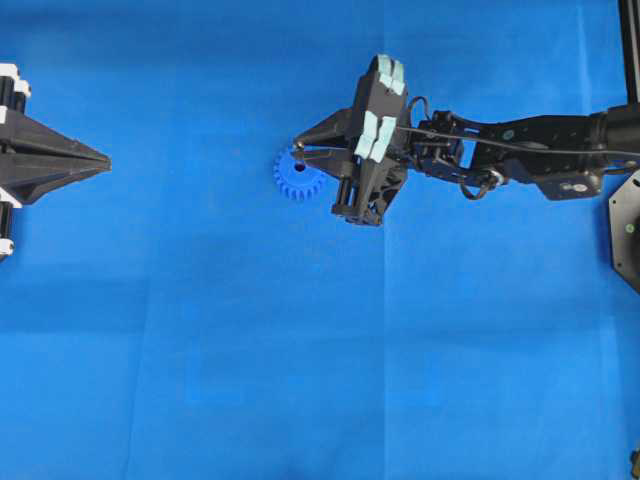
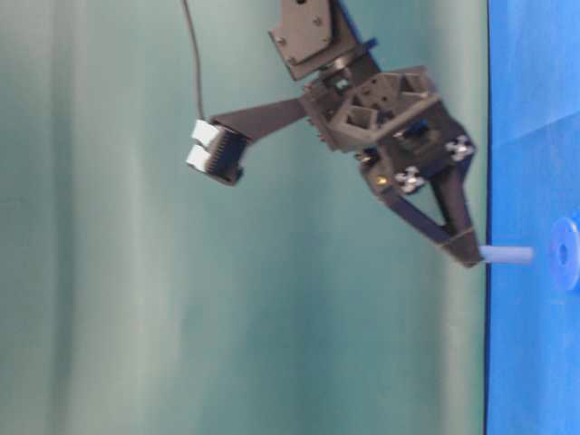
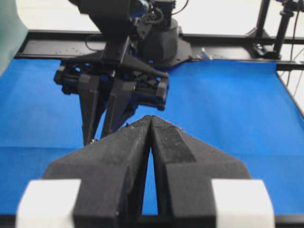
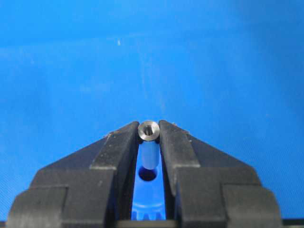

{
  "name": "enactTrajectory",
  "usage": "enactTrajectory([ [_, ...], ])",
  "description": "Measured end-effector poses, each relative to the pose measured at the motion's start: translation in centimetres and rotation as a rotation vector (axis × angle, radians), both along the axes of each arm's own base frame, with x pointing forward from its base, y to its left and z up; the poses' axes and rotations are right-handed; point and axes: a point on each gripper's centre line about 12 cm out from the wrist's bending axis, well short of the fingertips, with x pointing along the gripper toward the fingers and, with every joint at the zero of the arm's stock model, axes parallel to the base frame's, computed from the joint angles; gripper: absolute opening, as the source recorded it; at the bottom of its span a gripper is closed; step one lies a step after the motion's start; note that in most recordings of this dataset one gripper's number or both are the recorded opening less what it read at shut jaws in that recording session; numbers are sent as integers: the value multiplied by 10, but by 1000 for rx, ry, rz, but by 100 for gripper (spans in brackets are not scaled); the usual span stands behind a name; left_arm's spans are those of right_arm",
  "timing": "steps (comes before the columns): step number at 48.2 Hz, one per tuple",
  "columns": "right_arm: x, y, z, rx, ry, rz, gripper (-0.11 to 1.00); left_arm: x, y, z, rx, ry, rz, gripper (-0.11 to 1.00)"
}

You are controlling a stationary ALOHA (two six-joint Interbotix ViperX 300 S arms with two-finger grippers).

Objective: Insert the shaft placed at a random location into the center hole of the small gear at another random location.
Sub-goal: 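Carry the shaft left with the right gripper over the gear's center hole, then lower the shaft into the blue gear's center hole with the right gripper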

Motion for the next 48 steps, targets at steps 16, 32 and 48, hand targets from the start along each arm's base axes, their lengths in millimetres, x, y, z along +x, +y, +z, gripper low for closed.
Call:
enactTrajectory([
  [16, 4, 0, -19, 8, 36, -5, 3, 0, 0, 0, 0, -3, 0, 0],
  [32, 4, 0, -22, 10, 42, -8, 3, 0, 0, 0, 0, -2, 0, 0],
  [48, 6, -1, -35, 11, 66, -10, 3, 0, 0, 0, 0, -2, 0, 0],
])
